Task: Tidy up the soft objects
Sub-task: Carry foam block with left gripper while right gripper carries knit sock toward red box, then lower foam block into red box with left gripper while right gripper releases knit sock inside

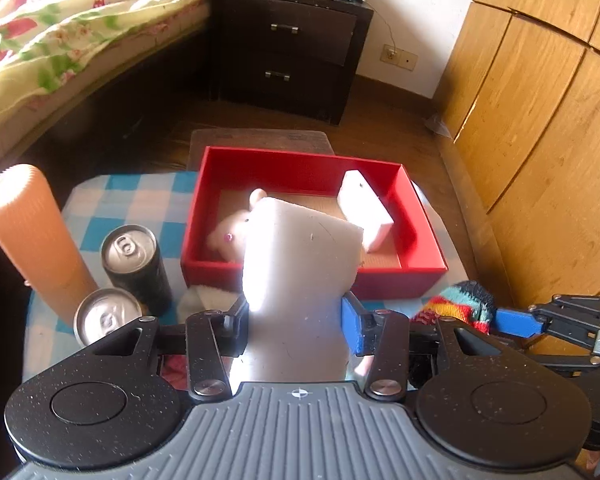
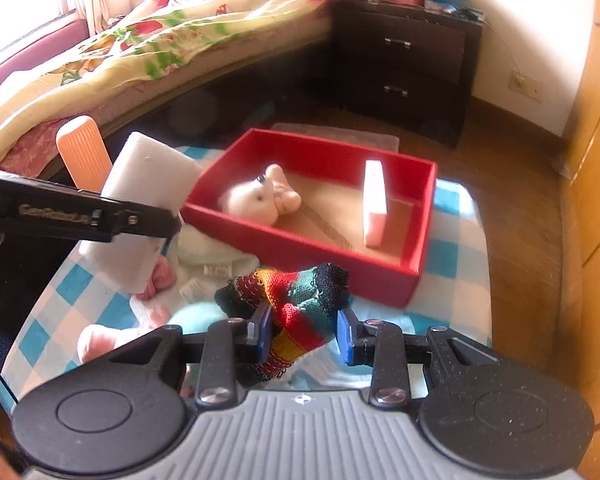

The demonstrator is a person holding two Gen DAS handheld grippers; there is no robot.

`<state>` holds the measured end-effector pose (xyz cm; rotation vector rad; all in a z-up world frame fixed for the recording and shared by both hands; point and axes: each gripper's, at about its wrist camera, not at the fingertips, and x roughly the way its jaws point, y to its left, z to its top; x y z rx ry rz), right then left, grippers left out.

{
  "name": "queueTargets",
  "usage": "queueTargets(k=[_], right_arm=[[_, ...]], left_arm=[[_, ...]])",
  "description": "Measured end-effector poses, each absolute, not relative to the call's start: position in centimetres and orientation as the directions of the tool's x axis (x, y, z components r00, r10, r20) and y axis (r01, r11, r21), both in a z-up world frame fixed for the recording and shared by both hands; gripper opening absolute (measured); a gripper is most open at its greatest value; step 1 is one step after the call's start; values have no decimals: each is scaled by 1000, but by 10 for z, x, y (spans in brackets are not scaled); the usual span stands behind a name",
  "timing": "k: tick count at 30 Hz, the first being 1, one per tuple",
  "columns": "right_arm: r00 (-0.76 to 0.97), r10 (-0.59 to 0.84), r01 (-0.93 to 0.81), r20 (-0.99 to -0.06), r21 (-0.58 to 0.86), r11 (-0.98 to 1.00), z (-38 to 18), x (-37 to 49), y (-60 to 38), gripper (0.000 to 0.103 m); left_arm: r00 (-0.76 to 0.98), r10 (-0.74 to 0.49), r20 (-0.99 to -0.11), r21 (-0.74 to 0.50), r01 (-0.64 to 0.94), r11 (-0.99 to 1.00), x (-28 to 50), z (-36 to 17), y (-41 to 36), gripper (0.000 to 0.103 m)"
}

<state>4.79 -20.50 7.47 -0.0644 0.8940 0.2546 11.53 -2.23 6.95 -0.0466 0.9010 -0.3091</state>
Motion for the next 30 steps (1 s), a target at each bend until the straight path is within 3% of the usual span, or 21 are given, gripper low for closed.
queueTargets(k=[18, 30], right_arm=[[668, 127, -137, -734, 46, 989, 94, 127, -230, 10], [632, 93, -121, -769, 22, 992, 71, 166, -224, 10]], left_arm=[[593, -282, -754, -174, 233, 957, 180, 63, -45, 48], [592, -267, -760, -160, 227, 961, 213, 52, -56, 48]])
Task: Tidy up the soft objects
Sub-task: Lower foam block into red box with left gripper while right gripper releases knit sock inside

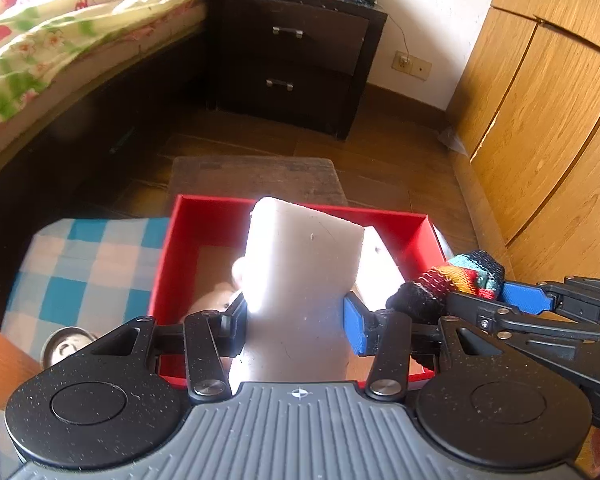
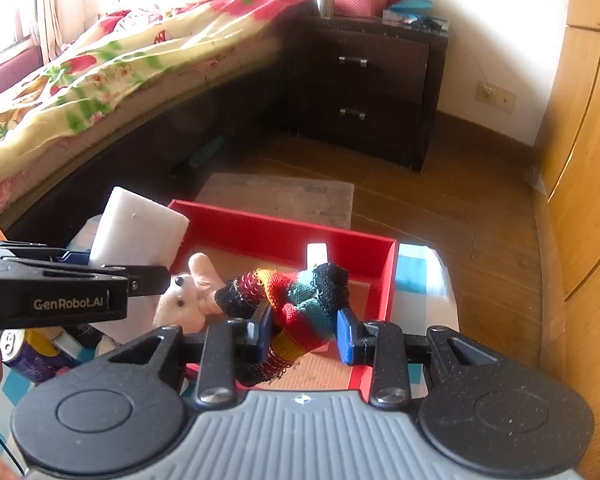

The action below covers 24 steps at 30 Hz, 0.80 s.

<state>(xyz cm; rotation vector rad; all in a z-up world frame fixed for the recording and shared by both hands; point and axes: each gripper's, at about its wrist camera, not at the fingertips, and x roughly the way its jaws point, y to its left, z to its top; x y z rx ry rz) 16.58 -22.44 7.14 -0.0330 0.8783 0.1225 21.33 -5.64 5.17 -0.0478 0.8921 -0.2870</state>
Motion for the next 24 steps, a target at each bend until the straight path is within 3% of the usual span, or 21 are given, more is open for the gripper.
queueTargets(k=[24], right_arm=[[585, 22, -91, -811, -39, 995, 29, 208, -222, 13]], left_arm=[[547, -247, -800, -157, 207, 966, 248, 11, -67, 56]])
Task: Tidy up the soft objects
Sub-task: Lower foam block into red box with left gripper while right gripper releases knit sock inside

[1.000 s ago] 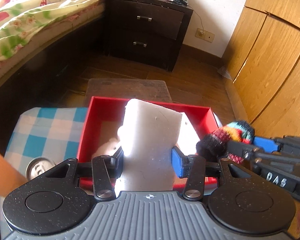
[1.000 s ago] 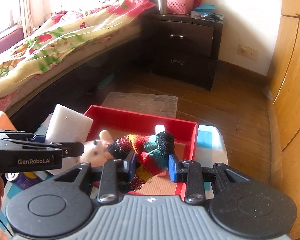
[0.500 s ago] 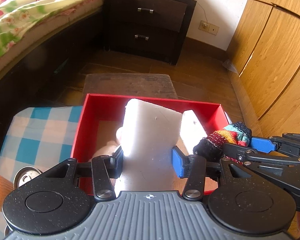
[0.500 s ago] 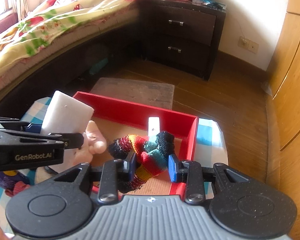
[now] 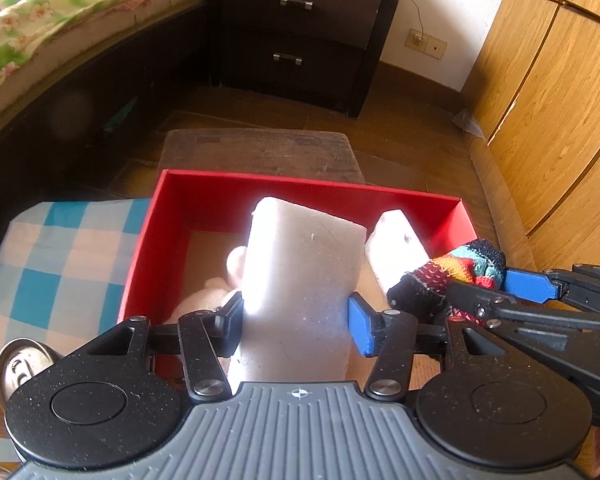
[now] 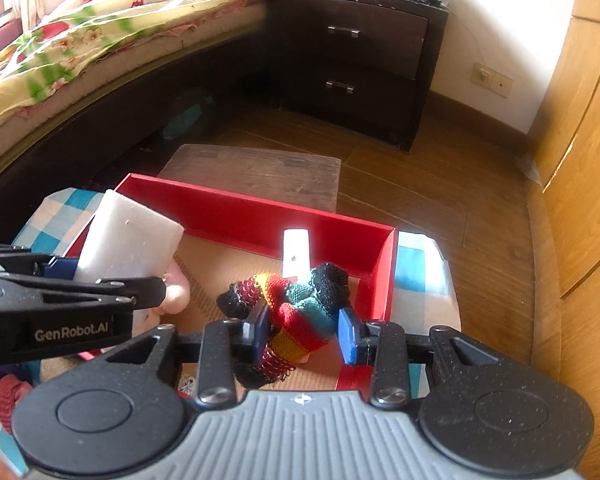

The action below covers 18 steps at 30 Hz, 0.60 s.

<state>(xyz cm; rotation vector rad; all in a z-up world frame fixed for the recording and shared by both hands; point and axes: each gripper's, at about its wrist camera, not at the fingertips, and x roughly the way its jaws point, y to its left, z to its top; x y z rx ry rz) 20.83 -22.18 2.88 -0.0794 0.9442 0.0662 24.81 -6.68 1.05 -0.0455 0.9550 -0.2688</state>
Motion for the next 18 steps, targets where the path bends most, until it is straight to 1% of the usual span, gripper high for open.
queueTargets(k=[8, 10, 11, 12, 16, 18], right_arm=[[585, 16, -87, -811, -43, 995, 28, 208, -222, 16], [586, 5, -79, -811, -51, 996, 29, 207, -223, 22], [588, -1, -76, -809, -56, 995, 29, 207, -223, 27], [591, -2, -75, -807, -58, 996, 30, 207, -224, 29], [601, -4, -57, -799, -48, 997, 34, 206, -228, 30], [603, -10, -53, -797, -53, 997, 34, 206, -230, 30]], left_arm=[[547, -243, -801, -151, 208, 966, 247, 9, -71, 56], [546, -242, -802, -148, 211, 966, 248, 9, -72, 59], [546, -244, -801, -148, 213, 966, 247, 10, -72, 62], [547, -246, -800, -151, 213, 965, 247, 10, -73, 64], [561, -248, -790, -155, 207, 966, 247, 14, -74, 67], [567, -243, -787, -153, 203, 967, 247, 14, -74, 70]])
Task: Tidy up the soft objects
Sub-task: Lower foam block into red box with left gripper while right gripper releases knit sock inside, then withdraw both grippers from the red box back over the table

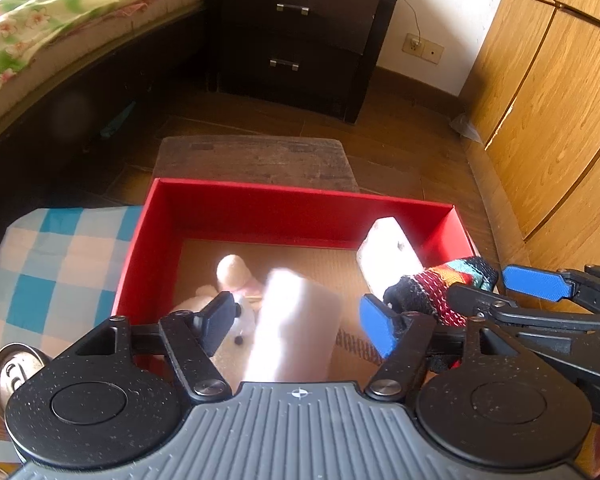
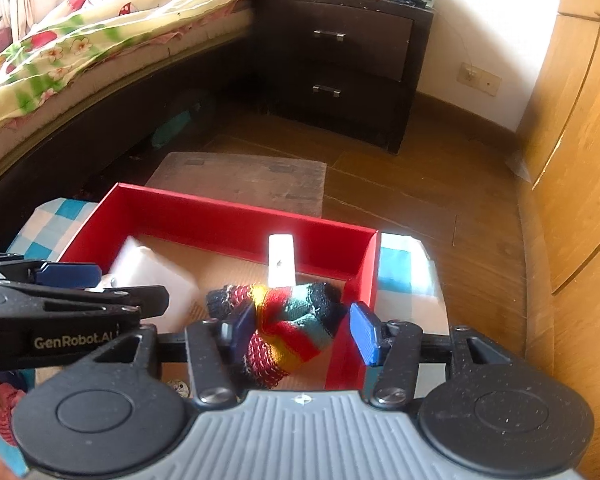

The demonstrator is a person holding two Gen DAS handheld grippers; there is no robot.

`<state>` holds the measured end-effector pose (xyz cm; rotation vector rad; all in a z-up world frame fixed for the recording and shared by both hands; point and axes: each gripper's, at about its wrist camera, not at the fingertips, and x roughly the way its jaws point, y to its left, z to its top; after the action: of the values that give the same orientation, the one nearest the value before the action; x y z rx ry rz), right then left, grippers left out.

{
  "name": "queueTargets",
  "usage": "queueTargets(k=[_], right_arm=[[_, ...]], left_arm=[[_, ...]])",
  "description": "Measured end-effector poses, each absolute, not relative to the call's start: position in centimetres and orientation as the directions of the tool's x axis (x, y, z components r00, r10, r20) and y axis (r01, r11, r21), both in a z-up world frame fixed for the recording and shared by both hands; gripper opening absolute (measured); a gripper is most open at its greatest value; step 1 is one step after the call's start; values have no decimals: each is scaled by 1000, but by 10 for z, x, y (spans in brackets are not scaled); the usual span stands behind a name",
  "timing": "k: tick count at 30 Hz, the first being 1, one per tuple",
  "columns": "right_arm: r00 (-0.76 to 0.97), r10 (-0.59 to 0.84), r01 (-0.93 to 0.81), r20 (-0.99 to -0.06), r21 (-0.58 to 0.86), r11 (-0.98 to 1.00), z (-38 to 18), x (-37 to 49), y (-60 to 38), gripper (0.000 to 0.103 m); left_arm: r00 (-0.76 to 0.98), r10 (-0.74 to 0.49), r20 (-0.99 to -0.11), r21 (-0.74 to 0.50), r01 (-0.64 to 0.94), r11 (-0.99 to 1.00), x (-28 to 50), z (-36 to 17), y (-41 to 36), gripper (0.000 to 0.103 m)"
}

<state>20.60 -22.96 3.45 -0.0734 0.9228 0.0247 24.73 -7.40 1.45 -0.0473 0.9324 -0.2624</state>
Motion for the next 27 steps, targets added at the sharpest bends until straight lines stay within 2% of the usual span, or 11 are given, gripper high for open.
queueTargets(k=[15, 27], right_arm=[[650, -77, -4, -756, -105, 994, 58, 189, -239, 30], [649, 45, -77, -760, -6, 997, 78, 149, -226, 31]], left_arm=[[620, -231, -750, -130, 203, 970, 220, 54, -60, 74], [588, -211, -781, -72, 251, 965, 159, 58, -44, 76]])
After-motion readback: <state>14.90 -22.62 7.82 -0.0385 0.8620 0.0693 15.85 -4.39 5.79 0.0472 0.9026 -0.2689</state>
